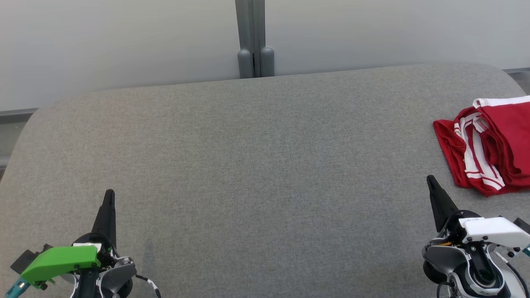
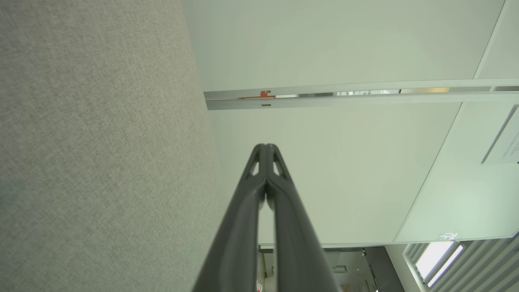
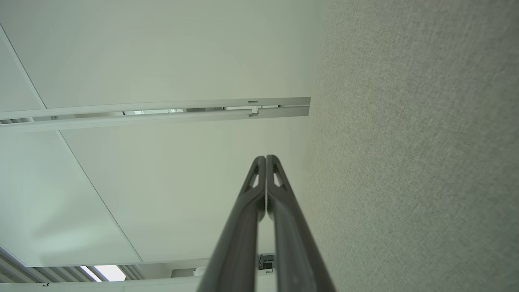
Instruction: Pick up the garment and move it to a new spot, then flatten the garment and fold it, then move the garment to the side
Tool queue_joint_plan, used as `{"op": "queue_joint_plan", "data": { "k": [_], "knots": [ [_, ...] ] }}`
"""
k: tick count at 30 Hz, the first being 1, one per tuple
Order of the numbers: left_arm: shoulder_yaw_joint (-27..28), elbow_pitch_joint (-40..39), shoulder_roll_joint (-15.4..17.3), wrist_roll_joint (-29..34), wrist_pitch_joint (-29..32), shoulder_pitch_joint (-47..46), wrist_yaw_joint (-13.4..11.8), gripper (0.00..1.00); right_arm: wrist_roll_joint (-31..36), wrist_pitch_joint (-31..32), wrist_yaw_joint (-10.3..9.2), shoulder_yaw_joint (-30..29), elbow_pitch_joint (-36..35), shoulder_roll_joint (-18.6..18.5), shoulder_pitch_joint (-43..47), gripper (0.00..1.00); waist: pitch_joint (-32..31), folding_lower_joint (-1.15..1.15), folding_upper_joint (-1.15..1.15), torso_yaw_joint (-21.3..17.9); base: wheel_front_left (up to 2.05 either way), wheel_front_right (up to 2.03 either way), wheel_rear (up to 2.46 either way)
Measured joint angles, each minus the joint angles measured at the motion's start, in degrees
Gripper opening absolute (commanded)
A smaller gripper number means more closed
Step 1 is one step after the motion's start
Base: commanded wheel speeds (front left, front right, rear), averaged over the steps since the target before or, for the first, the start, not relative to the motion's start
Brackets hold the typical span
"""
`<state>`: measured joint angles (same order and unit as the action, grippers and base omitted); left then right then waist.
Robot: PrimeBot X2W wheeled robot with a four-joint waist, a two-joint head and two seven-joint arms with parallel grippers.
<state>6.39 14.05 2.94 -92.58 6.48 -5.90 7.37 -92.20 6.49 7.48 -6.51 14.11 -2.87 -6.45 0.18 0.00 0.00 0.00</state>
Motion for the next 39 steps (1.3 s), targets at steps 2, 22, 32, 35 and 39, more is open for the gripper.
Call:
{"op": "queue_joint_plan", "data": {
  "k": [2,22,32,35,39],
  "knots": [
    [0.0,0.0,0.0,0.0,0.0,0.0,0.0,0.0,0.0,0.0,0.0,0.0,0.0,0.0,0.0,0.0,0.0,0.0,0.0,0.0,0.0,0.0,0.0],
    [0.1,0.0,0.0,0.0,0.0,0.0,0.0,0.0,0.0,0.0,0.0,0.0,0.0,0.0,0.0,0.0,0.0,0.0,0.0,0.0,0.0,0.0,0.0],
    [0.1,0.0,0.0,0.0,0.0,0.0,0.0,0.0,0.0,0.0,0.0,0.0,0.0,0.0,0.0,0.0,0.0,0.0,0.0,0.0,0.0,0.0,0.0],
    [0.1,0.0,0.0,0.0,0.0,0.0,0.0,0.0,0.0,0.0,0.0,0.0,0.0,0.0,0.0,0.0,0.0,0.0,0.0,0.0,0.0,0.0,0.0],
    [0.1,0.0,0.0,0.0,0.0,0.0,0.0,0.0,0.0,0.0,0.0,0.0,0.0,0.0,0.0,0.0,0.0,0.0,0.0,0.0,0.0,0.0,0.0]
  ]
}}
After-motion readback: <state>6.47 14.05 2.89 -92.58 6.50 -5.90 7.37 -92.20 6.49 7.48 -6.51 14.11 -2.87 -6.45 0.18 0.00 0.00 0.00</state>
